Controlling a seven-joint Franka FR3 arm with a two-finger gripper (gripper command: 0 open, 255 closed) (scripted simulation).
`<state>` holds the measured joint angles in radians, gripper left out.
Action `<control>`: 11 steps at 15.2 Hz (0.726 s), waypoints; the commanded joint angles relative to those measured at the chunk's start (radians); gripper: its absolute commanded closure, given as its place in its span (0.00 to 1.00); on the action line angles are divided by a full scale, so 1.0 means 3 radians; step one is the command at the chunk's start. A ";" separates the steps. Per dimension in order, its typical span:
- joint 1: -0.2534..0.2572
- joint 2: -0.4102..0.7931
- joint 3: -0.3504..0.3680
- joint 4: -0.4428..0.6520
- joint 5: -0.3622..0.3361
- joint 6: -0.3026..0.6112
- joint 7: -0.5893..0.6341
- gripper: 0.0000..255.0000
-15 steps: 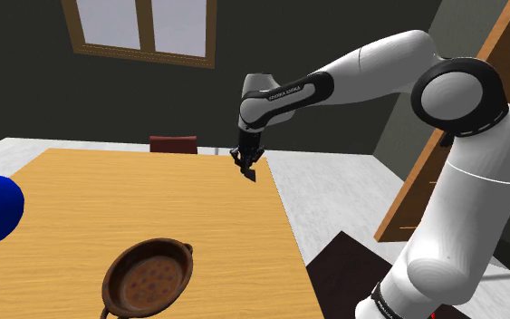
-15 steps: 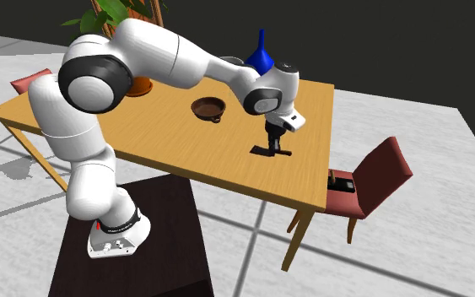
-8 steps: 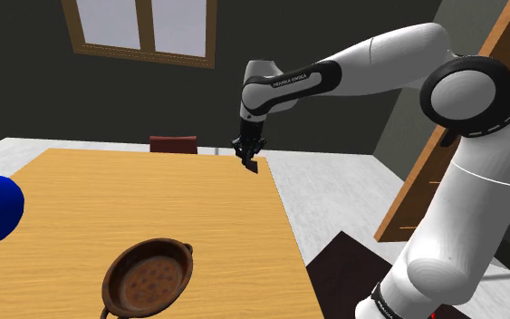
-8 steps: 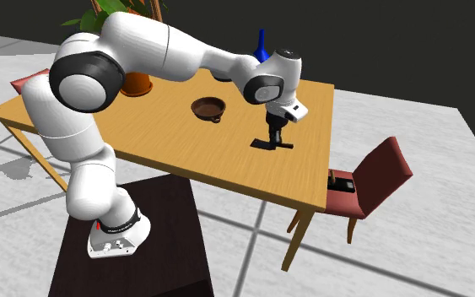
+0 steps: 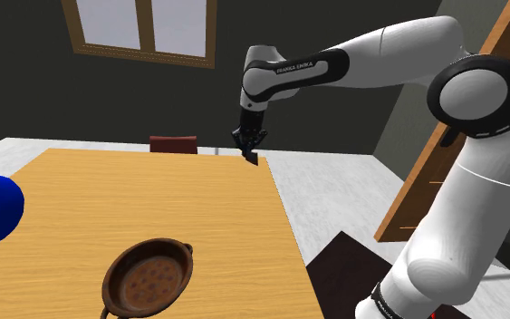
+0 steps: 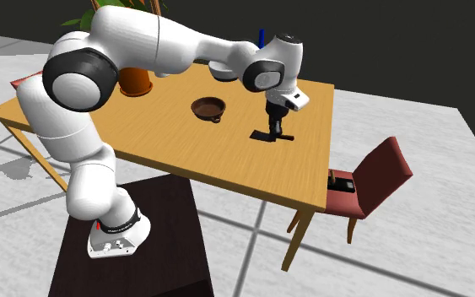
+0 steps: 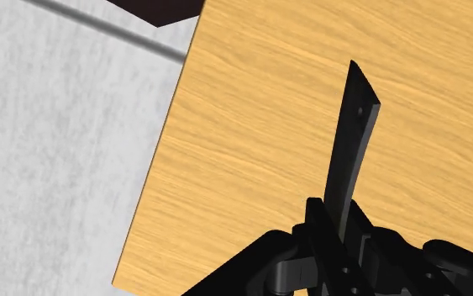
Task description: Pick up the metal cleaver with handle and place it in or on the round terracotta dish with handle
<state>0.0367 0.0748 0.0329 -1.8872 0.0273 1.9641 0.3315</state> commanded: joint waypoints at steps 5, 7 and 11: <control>0.0219 -0.0170 0.0199 -0.0175 -0.0001 0.0015 0.0418 1.00; 0.0298 -0.0207 0.0275 -0.0218 0.0001 0.0025 0.0571 1.00; 0.0455 -0.0244 0.0430 -0.0257 0.0003 0.0035 0.0883 1.00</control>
<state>0.1638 0.0003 0.1527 -1.9550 0.0281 1.9637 0.5763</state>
